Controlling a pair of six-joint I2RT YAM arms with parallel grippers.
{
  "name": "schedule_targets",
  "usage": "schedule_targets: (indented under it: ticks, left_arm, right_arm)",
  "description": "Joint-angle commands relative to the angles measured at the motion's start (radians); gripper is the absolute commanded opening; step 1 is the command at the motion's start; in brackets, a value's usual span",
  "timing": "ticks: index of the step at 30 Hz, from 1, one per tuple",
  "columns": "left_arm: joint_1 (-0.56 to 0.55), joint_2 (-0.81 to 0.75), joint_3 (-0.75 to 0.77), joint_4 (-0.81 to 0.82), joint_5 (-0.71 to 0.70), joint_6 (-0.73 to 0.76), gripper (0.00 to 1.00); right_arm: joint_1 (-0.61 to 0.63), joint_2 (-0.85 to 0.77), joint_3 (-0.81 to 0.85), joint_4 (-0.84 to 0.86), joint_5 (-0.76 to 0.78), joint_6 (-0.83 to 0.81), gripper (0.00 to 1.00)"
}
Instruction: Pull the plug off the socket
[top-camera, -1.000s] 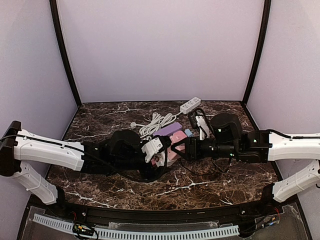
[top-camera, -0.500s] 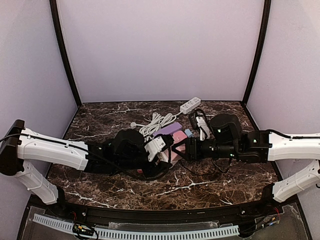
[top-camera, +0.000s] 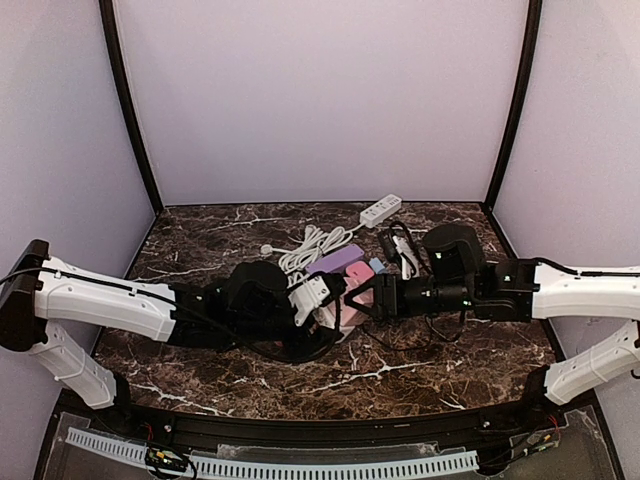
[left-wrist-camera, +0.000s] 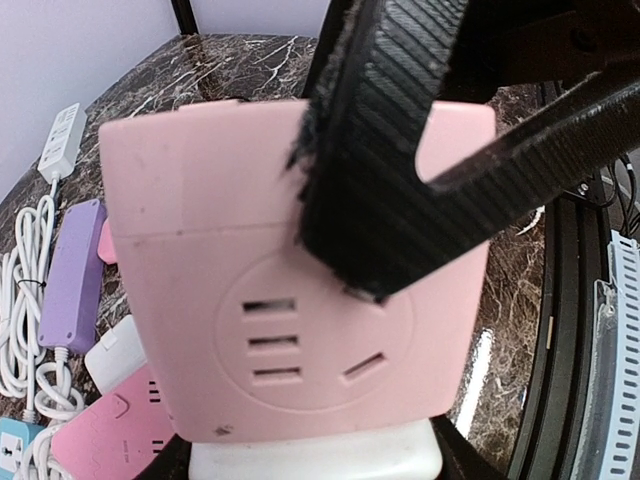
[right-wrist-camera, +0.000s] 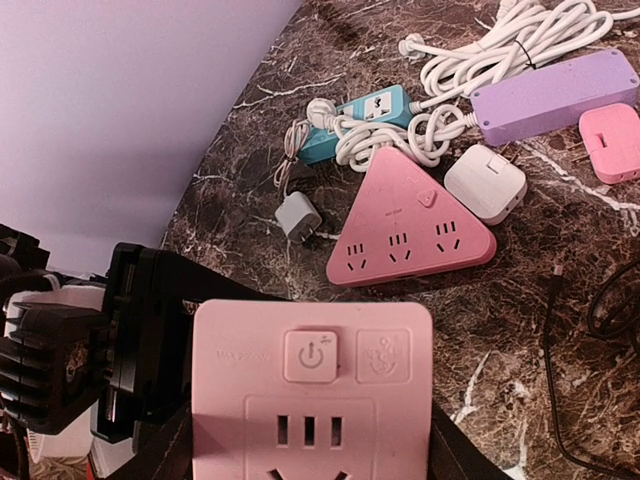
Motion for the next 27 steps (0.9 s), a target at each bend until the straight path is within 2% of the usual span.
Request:
schedule_targets:
  ticks: [1,9,20,27]
  left_arm:
    - [-0.014,-0.045,-0.036,-0.035,0.053,0.002,0.01]
    - [-0.013,-0.007,0.04,-0.166,0.025,-0.062,0.01]
    - [-0.005,0.006,0.046,-0.238,0.053,-0.118,0.01]
    - [-0.002,0.003,0.037,-0.238,0.051,-0.111,0.01]
  right_arm:
    - [-0.026,-0.006,0.009,0.1,-0.017,0.015,0.0]
    - [0.029,-0.014,0.033,0.053,0.091,-0.044,0.0]
    - [0.14,0.056,0.149,-0.094,0.3,-0.102,0.0]
    - [0.137,0.045,0.15,-0.101,0.296,-0.085,0.0]
